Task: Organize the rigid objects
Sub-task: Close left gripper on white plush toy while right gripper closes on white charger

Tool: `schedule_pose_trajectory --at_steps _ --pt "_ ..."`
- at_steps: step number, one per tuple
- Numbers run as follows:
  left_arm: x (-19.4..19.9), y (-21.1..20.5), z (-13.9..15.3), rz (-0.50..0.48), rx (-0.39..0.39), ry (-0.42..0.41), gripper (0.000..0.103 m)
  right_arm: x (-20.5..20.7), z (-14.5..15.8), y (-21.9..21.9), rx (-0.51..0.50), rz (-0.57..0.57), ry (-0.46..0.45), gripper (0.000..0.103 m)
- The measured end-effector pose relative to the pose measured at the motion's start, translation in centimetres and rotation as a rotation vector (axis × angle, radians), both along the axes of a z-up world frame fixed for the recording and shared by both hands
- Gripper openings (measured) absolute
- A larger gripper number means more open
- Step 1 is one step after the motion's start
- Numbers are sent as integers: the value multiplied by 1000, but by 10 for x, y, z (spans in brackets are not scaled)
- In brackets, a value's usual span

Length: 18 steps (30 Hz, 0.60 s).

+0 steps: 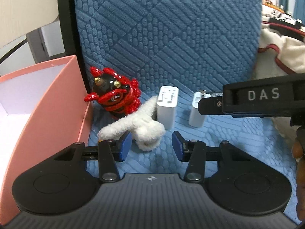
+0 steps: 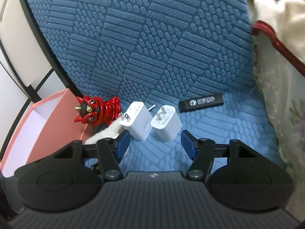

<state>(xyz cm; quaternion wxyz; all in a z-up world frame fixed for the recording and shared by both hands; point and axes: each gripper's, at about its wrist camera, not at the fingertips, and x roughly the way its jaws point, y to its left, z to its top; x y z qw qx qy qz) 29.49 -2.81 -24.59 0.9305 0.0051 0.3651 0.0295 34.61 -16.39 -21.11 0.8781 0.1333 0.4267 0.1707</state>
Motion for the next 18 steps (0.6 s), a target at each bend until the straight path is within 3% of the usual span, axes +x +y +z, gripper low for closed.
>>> schedule_pose_trajectory --at_steps 12,18 --pt "18 0 -14 83 44 -49 54 40 -20 24 -64 5 -3 60" --pt "24 5 -18 97 14 -33 53 53 -29 22 -99 -19 17 42"
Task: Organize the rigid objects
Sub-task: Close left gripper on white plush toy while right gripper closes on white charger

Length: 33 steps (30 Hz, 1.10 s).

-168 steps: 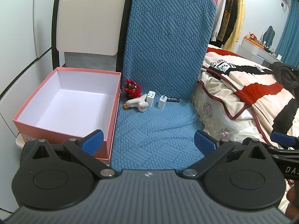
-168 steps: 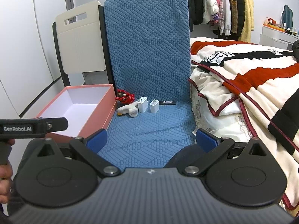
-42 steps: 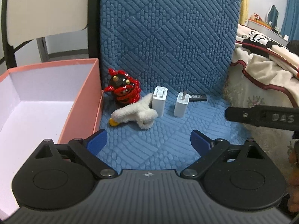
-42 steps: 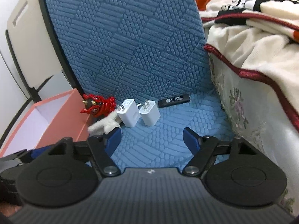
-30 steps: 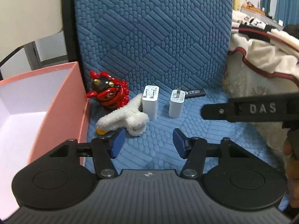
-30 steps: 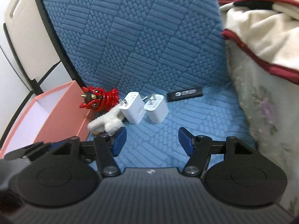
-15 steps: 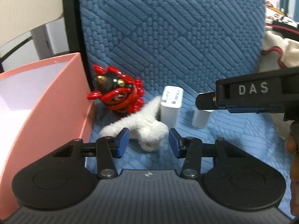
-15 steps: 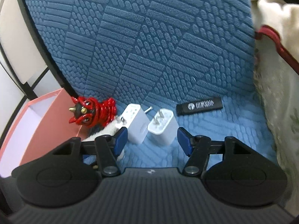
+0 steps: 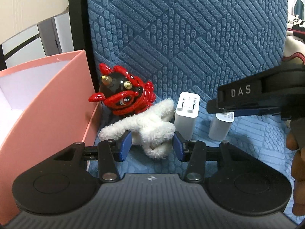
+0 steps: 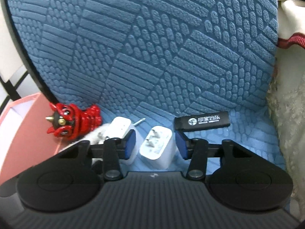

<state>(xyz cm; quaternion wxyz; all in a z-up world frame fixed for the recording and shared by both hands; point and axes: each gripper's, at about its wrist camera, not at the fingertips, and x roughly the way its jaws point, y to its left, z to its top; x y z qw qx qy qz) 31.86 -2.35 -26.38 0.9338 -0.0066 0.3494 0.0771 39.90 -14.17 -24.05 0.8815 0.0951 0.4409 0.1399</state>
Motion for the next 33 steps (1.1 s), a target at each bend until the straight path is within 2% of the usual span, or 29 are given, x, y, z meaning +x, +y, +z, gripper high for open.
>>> schedule_pose_trajectory --at_steps 2,5,8,19,33 --pt "1 -2 -1 2 -3 0 52 2 -3 -3 25 -8 8 41" --pt "0 -2 -3 -2 -37 13 41 4 -3 -4 19 -4 11 39" --pt "-2 -6 -1 0 -33 -5 38 -5 4 -6 15 2 8 36" --pt "-15 -1 9 23 -94 -10 37 -31 18 -14 1 -5 -8 33" --pt "-68 -6 22 -6 -127 2 37 -84 23 -14 -68 -24 9 31"
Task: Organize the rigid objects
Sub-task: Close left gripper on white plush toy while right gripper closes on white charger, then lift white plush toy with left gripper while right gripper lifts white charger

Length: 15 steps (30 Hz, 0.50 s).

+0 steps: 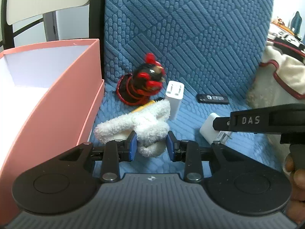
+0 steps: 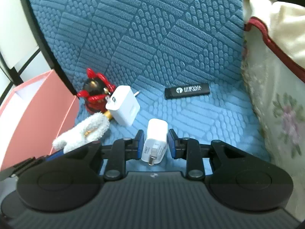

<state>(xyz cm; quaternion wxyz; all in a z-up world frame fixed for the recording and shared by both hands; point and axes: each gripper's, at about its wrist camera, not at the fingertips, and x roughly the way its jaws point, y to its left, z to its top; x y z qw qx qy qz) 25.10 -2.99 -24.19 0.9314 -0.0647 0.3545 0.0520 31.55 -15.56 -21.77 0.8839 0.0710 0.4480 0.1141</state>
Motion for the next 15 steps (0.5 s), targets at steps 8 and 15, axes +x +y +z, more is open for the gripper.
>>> schedule_pose_trajectory --at_steps 8,15 --pt "-29 4 2 -34 -11 22 37 -34 6 -2 -24 -35 6 30" --pt "-59 1 1 -56 -35 71 37 -76 7 -8 -51 -67 -6 30"
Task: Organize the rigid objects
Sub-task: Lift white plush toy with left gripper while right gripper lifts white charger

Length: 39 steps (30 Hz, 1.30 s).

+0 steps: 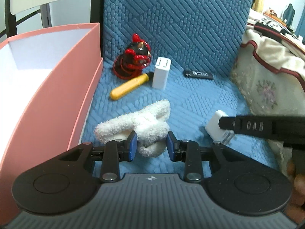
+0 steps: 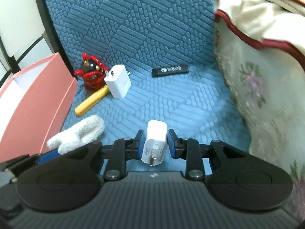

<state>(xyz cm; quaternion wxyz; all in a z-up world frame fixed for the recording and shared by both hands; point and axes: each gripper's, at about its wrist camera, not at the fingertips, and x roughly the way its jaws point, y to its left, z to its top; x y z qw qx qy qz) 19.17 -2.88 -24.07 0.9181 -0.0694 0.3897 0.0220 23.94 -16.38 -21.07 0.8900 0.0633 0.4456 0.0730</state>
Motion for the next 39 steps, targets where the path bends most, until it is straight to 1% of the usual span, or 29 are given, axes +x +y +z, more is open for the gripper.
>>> schedule_pose_trajectory --at_steps 2,5,9,11,13,15,17,20,21,23,24,25,28,33,35,38,39 --pt "-6 -1 1 -7 1 5 37 -10 2 -2 18 3 -10 30" --pt "-14 -2 2 -15 -6 16 37 -19 5 1 -5 13 -23 30" --pt "-27 -5 4 -33 -3 34 37 -29 7 1 4 13 -17 30" --pt "-33 -5 5 -39 -7 43 37 -39 9 2 -17 13 -28 30" --pt "-39 -4 4 -47 -14 59 37 -49 10 2 -15 15 -35 30" --pt "-42 -3 2 -54 -26 77 38 -58 10 0 2 7 -27 30" --pt "-45 -1 -2 -53 -46 94 38 -62 10 1 -4 5 -24 30" --pt "-45 3 -4 -40 -74 98 38 -62 8 1 -6 2 -24 30" --pt "-45 4 -4 -37 -81 99 40 -61 7 0 -4 -4 -19 30" --pt "-43 6 -6 -30 -95 103 48 -58 3 0 2 -12 -2 31" --pt "-42 7 -7 -22 -103 105 56 -56 0 -1 6 -11 5 32" --pt "-41 8 -7 -12 -112 105 60 -55 -2 -2 15 -14 7 32" --pt "-37 10 -9 -7 -140 102 60 -51 -9 -7 46 -41 20 35" --pt "-31 6 -10 5 -112 78 60 -45 -16 -4 32 -39 -5 40" --pt "-28 5 -11 14 -102 68 60 -43 -18 -2 10 -47 -18 40" --pt "-23 3 -12 27 -77 52 57 -39 -20 -3 -6 -48 -18 42" --pt "-22 2 -12 30 -61 50 51 -37 -21 -4 6 -49 -18 42"
